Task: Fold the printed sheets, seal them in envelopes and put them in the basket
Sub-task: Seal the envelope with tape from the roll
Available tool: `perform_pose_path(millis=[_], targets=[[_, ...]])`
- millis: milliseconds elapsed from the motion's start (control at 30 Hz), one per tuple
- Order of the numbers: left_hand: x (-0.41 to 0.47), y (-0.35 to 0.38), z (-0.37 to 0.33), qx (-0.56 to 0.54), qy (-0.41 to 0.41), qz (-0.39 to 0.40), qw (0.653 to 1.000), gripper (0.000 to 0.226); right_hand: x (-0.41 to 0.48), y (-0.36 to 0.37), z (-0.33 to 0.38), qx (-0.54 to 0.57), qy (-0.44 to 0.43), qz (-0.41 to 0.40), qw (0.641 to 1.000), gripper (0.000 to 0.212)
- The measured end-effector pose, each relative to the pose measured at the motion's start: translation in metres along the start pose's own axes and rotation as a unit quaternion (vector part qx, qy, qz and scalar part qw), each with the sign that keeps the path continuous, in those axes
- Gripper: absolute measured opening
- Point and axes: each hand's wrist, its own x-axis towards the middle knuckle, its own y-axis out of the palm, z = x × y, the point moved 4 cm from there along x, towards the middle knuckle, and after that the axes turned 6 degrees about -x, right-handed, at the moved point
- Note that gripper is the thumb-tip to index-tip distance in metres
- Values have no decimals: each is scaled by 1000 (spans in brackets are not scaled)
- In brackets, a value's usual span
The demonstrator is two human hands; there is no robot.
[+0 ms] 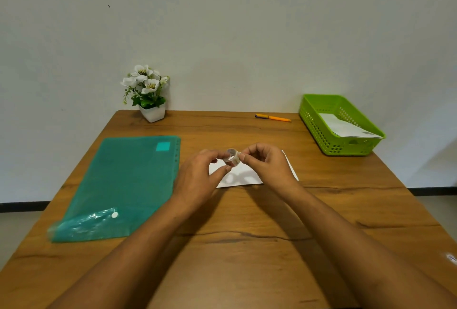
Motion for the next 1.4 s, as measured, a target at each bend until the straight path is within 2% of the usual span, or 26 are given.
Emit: perform_pose_path(millis=[333,533,633,733,867,1000,1067,1167,1400], targets=[[12,0,10,67,-9,1,998,26,3,2,0,-15,19,-18,1000,7],[23,7,14,77,-11,1,997,22,3,1,-6,-4,30,-9,1000,8],[30,10,18,83,-31,1,996,30,7,-4,-8,16,34,-24,999,9],[40,12,26,89,-47,1,995,31,15,-12,-17,31,52,-57,997,14],[63,15,35,104,-51,-1,993,22,30,-23,-43,11,109,-88,990,29],[100,24,49,133,-51,7,990,18,40,-23,-77,-41,125,-102,986,13],[123,29,56,144,-64,14,987,18,39,-21,-87,-62,105,-118,986,8],[153,36,66,160,-77,21,984,19,38,-21,-91,-71,73,-132,986,10],[202,60,88,239,-99,30,965,18,40,-21,-97,-48,62,-132,988,11]])
